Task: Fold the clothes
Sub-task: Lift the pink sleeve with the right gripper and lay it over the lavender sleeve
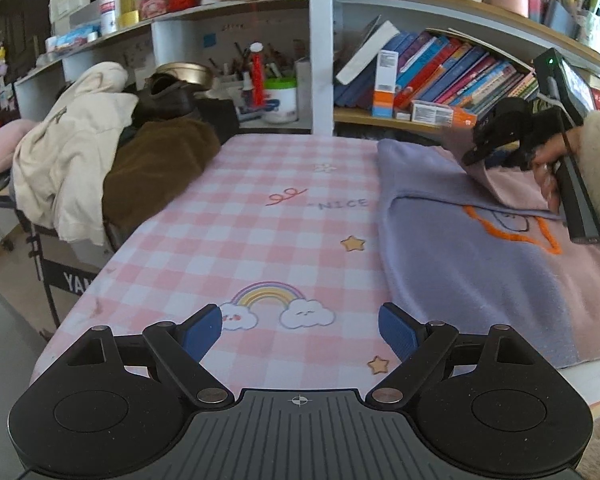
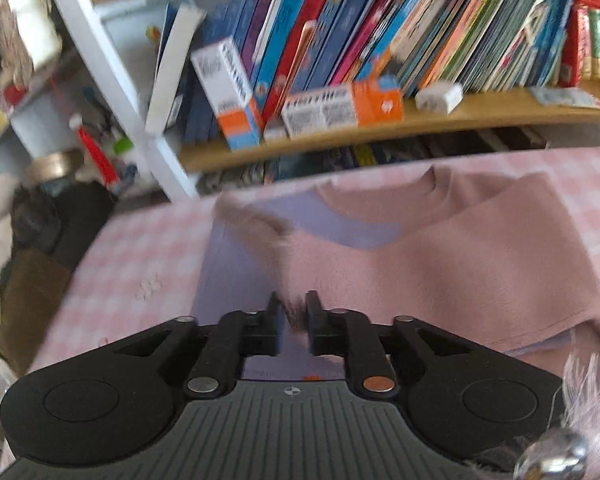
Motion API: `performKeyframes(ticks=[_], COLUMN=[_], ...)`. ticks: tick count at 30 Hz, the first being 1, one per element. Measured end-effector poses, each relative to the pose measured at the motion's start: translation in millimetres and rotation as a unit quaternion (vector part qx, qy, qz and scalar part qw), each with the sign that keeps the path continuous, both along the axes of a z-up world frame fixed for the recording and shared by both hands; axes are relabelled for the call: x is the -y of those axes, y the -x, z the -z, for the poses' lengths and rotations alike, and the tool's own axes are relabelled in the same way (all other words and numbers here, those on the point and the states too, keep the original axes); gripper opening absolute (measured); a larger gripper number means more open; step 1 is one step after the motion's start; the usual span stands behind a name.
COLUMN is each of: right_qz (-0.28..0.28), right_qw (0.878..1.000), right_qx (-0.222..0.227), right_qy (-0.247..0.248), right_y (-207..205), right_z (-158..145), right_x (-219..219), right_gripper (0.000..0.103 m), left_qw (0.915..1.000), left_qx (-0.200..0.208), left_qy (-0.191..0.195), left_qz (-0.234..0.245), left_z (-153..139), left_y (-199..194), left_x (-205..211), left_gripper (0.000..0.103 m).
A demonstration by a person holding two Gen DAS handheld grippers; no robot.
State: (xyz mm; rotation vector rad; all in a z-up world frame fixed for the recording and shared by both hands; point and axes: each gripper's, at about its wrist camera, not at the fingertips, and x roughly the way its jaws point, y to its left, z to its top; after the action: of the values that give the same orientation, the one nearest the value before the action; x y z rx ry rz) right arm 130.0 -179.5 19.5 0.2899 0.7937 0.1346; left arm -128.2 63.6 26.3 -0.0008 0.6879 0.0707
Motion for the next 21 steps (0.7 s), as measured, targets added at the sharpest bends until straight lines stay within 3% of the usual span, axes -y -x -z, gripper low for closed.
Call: performKeyframes(ticks=[1, 8, 21], right_qz=[-0.015, -0.084, -0.018], right_qw=[1.000, 0.996, 1.000], right_qx=[-0.001, 0.000, -0.022], right_qy=[-0.003, -0.030, -0.001], right_y=[3, 41, 149], right_z=[0, -9, -14], right_x=[-4, -12, 57], right_gripper=[0.043, 0.048, 0.049], left_qw=[1.0000, 0.9996, 0.9954], left_qx=[0.000, 0.009, 0.013], left_qy=[0.000, 0.008, 0.030], left_qz=[0.001, 0.025, 0.090], left_z=[0, -1, 4], left_y=[-1, -11, -34], left_x=[0, 5, 36], left_gripper=[0.088, 0.088, 0.088])
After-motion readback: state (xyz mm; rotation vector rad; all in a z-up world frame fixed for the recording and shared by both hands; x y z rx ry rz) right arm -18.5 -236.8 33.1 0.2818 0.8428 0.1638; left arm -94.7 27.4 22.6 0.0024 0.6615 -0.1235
